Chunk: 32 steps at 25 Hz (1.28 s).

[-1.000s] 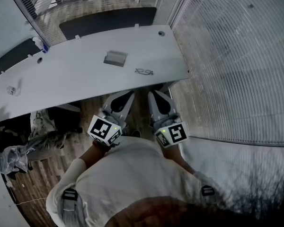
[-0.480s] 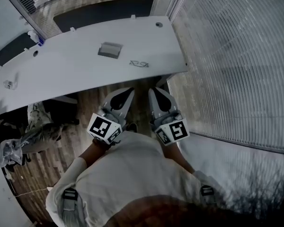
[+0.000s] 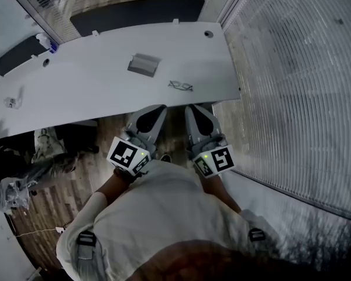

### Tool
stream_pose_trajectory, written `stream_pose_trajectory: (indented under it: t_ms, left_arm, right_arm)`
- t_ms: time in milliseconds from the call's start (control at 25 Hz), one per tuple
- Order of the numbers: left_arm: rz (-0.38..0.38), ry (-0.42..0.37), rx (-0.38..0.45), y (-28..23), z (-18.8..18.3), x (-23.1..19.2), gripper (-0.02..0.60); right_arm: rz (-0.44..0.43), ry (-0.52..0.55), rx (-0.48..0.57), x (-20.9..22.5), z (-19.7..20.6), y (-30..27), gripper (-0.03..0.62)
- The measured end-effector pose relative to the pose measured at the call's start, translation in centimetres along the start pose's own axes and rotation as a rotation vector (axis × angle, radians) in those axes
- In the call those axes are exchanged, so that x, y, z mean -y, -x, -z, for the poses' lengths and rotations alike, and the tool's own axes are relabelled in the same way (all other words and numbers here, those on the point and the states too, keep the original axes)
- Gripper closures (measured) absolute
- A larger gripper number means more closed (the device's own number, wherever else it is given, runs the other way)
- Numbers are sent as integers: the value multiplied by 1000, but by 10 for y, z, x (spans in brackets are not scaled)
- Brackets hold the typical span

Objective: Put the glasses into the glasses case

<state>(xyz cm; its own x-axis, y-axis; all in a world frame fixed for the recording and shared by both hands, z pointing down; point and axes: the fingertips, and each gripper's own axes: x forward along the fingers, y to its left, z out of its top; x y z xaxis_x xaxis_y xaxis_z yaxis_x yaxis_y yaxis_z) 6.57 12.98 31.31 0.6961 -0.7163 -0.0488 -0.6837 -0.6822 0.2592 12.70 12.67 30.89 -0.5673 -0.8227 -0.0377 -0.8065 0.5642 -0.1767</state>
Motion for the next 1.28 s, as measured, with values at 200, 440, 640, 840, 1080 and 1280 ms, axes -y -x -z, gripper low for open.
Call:
stream_pose_trajectory:
  t_ms: [200, 440, 640, 840, 1080, 1280]
  left_arm:
    - [37, -2, 8, -22, -12, -49, 581]
    - [58, -1, 17, -40, -35, -103, 581]
    - [69, -21, 11, -61, -38, -129, 581]
    - [60, -21, -4, -78, -42, -141, 581]
    - [75, 4, -21, -94, -34, -139, 581]
    - [86, 47, -82, -94, -9, -134, 581]
  right_arm:
    - [-3, 10, -4, 8, -4, -66, 592]
    - [9, 40, 7, 15, -10, -127, 592]
    - [26, 62, 8, 31, -15, -151, 592]
    - [32, 56, 16, 47, -24, -163, 592]
    - [53, 66, -27, 63, -13, -163, 592]
    - [83, 19, -102, 68, 17, -148, 592]
